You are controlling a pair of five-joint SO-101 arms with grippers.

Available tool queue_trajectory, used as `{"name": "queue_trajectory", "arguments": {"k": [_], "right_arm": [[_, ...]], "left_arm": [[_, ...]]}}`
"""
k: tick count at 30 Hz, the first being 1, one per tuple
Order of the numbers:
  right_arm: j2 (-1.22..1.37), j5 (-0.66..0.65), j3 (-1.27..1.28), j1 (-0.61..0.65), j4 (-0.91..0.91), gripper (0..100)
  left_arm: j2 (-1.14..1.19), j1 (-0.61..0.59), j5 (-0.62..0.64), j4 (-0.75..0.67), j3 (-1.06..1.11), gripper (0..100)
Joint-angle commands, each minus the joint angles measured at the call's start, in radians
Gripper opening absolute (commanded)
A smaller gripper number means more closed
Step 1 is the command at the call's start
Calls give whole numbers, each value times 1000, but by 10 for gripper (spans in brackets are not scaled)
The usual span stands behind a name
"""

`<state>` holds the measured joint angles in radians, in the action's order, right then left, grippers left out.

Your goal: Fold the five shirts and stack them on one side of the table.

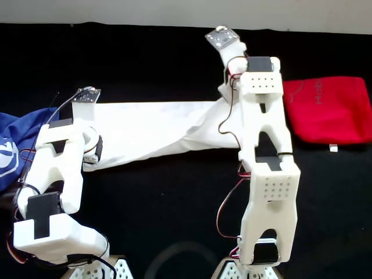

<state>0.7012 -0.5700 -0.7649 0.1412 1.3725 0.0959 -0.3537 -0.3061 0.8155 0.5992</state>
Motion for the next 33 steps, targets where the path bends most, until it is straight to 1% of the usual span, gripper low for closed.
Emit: {"name": "queue_trajectory", "arguments": {"k": [1,3,6,8,9,13,15,17,18,21,23,27,30,33], "right_arm": [[31,8,-50,-38,-16,6],[48,9,-50,-48,-13,21],[41,15,-51,-53,-10,112],[21,52,-73,-53,-12,162],[10,81,-91,-51,-10,166],[-38,212,-179,-47,-7,166],[-58,255,-209,-45,47,166],[-73,258,-222,-16,147,144],[-76,258,-226,1,199,117],[-76,258,-220,50,288,2],[-73,258,-209,81,306,14],[-76,252,-154,153,375,5],[-74,190,-91,208,389,5],[-74,160,-22,254,387,5]], "left_arm": [[1,-10,8,-31,-1,9],[1,-10,8,-31,-1,9],[1,-10,8,-31,-1,9],[1,-10,8,-31,-1,9],[1,-10,8,-31,-1,9],[1,-8,8,-31,-1,9],[1,-8,8,-31,-1,9],[1,-8,8,-31,-2,9],[1,-8,8,-31,-2,9],[1,-7,8,-31,-2,9],[1,-7,8,-31,-2,9],[1,-7,8,-31,-2,9],[1,-7,8,-31,-2,9],[1,-7,8,-31,-2,9]]}}
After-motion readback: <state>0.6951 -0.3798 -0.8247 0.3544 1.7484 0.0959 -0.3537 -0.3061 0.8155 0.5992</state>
